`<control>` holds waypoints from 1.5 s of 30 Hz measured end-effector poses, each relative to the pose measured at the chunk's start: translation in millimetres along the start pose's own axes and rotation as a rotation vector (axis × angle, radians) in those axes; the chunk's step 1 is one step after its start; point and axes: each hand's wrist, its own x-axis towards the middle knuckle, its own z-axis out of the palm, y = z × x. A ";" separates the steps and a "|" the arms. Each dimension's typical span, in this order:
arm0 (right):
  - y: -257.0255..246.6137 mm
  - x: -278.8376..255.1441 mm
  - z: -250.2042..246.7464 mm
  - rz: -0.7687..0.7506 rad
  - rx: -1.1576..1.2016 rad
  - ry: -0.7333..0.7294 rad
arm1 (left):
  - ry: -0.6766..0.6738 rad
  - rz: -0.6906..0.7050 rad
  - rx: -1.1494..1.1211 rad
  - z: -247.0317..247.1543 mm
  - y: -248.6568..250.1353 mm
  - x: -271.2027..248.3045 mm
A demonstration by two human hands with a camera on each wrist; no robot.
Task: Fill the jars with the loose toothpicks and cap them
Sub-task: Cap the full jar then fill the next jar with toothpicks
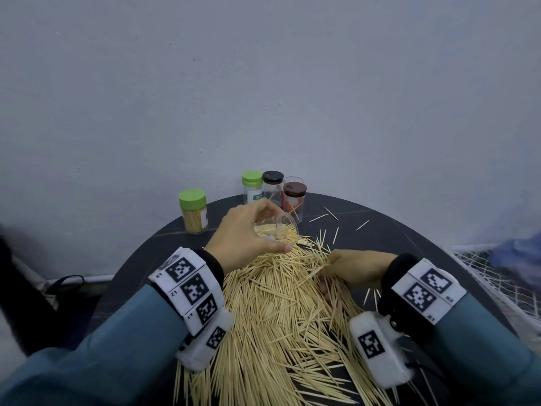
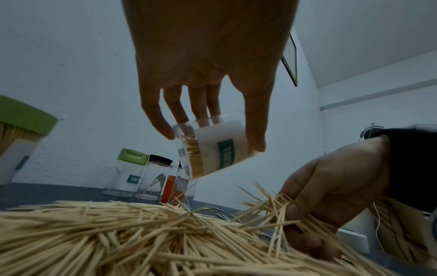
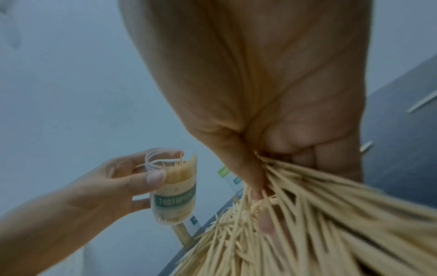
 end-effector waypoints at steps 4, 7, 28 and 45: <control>5.0 5.0 3.3 -0.054 0.426 -0.013 | -0.001 0.007 0.006 0.3 -0.4 -0.4; 5.9 8.7 5.7 -0.090 0.713 -0.073 | 0.001 0.013 0.009 0.2 -1.0 -0.1; -21.7 -9.3 -7.1 -0.522 1.101 0.179 | -0.039 -0.029 -0.002 2.4 -1.1 -2.7; -20.9 2.2 25.3 -0.632 0.813 0.438 | -0.216 -0.034 -0.270 3.0 14.5 -4.3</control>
